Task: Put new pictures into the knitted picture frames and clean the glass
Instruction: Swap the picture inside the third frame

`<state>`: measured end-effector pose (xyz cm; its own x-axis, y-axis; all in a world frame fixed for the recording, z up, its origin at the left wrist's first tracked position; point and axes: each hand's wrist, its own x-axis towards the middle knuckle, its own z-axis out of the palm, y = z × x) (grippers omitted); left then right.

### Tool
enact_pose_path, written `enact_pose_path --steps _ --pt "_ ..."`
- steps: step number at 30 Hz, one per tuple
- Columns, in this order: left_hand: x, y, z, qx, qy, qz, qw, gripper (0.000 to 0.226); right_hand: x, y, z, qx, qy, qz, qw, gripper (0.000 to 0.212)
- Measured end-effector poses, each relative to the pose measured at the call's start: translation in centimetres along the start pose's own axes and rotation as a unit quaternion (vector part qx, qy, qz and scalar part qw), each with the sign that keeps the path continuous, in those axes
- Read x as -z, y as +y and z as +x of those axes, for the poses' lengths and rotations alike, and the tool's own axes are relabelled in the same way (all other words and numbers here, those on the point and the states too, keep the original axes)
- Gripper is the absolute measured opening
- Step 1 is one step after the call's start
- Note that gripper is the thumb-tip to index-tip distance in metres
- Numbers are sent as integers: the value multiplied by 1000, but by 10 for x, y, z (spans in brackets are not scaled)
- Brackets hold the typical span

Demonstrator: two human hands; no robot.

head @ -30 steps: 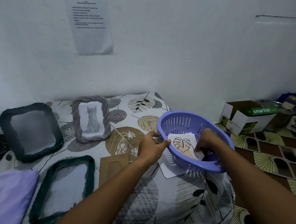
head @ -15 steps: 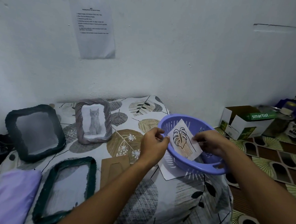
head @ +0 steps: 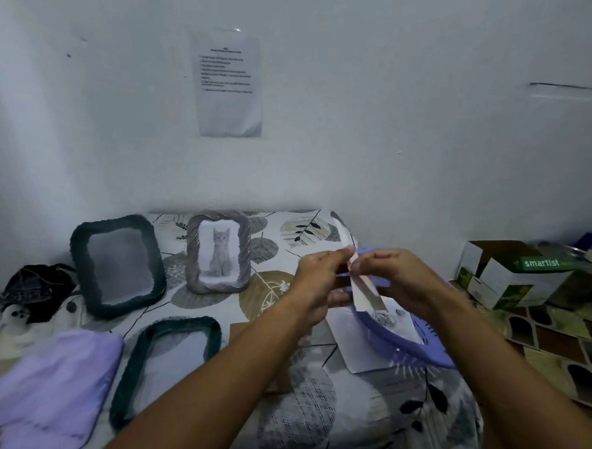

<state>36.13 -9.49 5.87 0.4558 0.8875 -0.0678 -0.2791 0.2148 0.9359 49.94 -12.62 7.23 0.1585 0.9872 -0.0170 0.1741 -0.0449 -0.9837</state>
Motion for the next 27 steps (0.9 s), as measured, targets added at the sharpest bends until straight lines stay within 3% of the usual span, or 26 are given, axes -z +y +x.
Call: enact_pose_path --steps 2,5,11,15,20,22,24,27 --pt "13 4 -4 -6 20 -4 1000 11 -14 -2 1 8 8 -28 1000 12" --pt "40 11 -13 -10 46 -8 999 17 -36 -1 4 6 -4 -37 999 14" --pt "107 15 -37 1 72 -11 997 5 -85 11 11 -12 -35 44 998 17" --pt "161 12 -62 15 97 -2 995 9 -130 26 14 -56 -71 102 991 20" --pt "222 4 -92 12 164 57 985 6 -185 44 14 -76 -85 71 991 22" --pt "245 -2 -99 -16 224 170 960 21 -199 46 11 -67 -92 23 993 23" --pt "270 -9 -105 -59 271 343 897 38 -213 50 10 -64 -96 -19 993 24" --pt "289 -10 -113 -129 222 519 816 43 -229 57 12 -69 -97 -48 992 23"
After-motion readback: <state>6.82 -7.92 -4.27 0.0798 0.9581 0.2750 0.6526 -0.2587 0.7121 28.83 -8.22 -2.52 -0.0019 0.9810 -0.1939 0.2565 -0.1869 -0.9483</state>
